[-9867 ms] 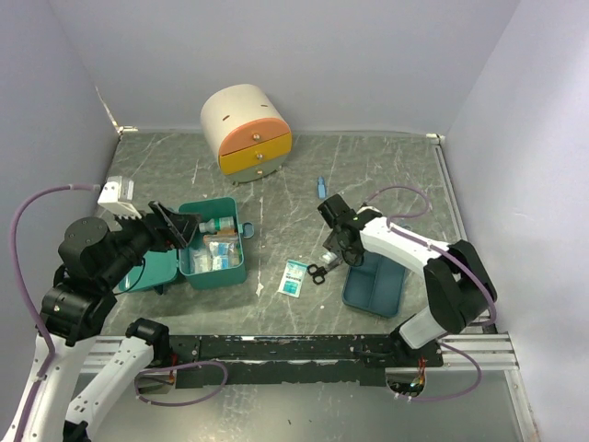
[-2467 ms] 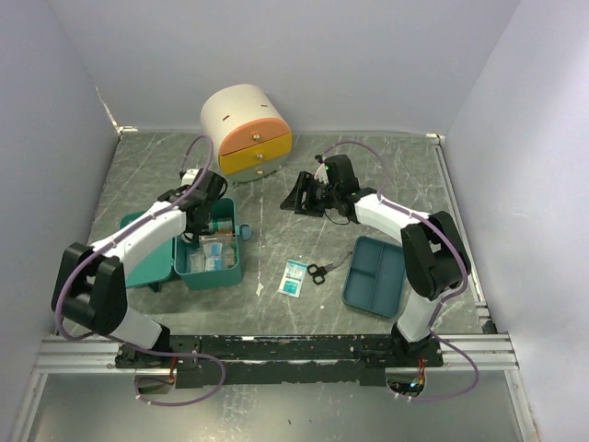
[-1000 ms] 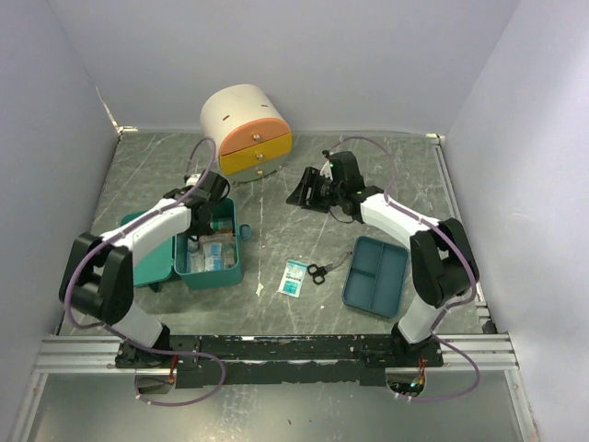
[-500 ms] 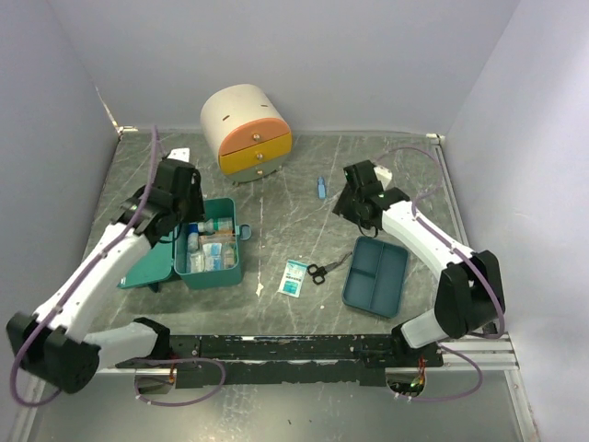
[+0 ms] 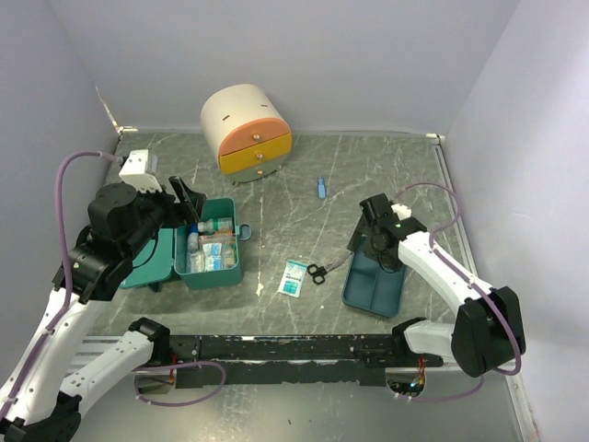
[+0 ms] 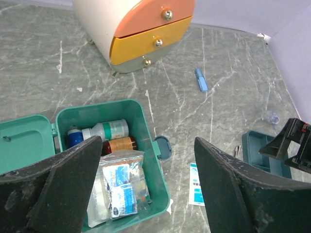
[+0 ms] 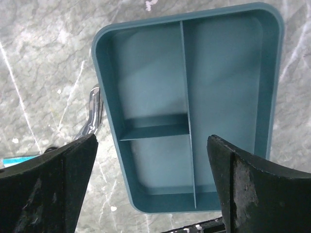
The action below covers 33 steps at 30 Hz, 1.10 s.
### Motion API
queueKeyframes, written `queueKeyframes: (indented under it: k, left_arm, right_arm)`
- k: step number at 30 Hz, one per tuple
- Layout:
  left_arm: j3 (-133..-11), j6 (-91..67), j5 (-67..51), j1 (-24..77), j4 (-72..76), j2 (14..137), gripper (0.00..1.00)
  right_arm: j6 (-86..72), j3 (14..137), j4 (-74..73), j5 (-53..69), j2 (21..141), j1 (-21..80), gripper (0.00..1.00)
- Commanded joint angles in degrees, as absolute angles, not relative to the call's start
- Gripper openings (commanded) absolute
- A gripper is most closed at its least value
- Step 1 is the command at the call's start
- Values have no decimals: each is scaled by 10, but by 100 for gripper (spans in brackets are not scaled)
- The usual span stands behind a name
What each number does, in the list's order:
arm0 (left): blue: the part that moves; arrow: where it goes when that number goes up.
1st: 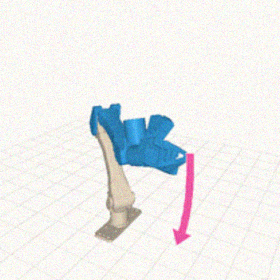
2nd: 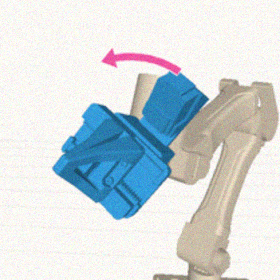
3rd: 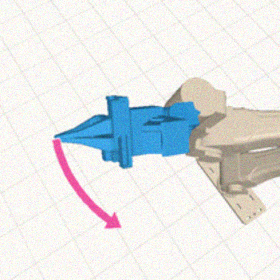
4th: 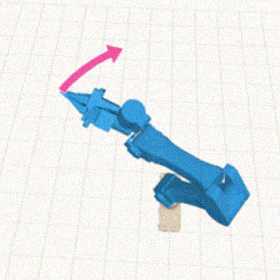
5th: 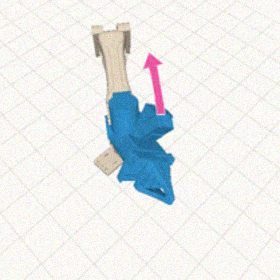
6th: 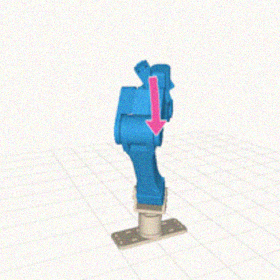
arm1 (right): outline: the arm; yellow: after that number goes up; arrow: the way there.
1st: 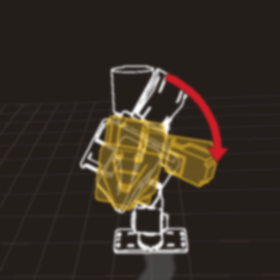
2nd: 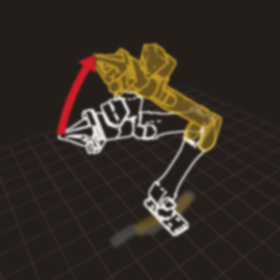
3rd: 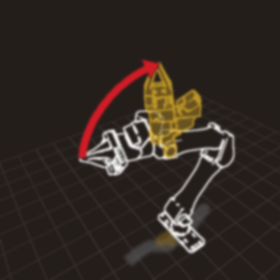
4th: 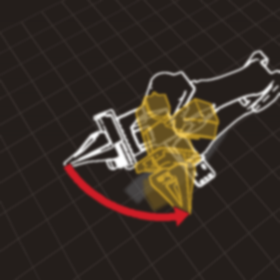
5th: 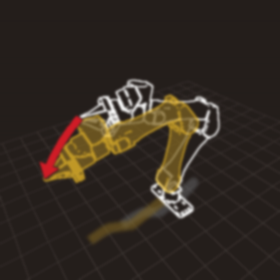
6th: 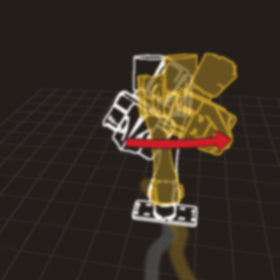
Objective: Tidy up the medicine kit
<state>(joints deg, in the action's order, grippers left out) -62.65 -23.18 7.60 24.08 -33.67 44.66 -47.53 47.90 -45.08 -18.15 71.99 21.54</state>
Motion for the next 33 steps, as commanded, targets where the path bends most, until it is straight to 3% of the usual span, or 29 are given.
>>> queueKeyframes:
  k: [1, 11, 33]
  left_arm:
    - [-618, -247, 42, 237, -333, 446, 89]
    - [-629, -257, 24, 237, -339, 445, 86]
    - [-644, -241, 76, 237, -351, 427, 86]
  right_arm:
    - [-442, 454, -395, -137, 693, 208, 98]
    - [-417, 411, -345, -100, 724, 193, 97]
    - [-299, 470, -224, 58, 819, 194, 78]
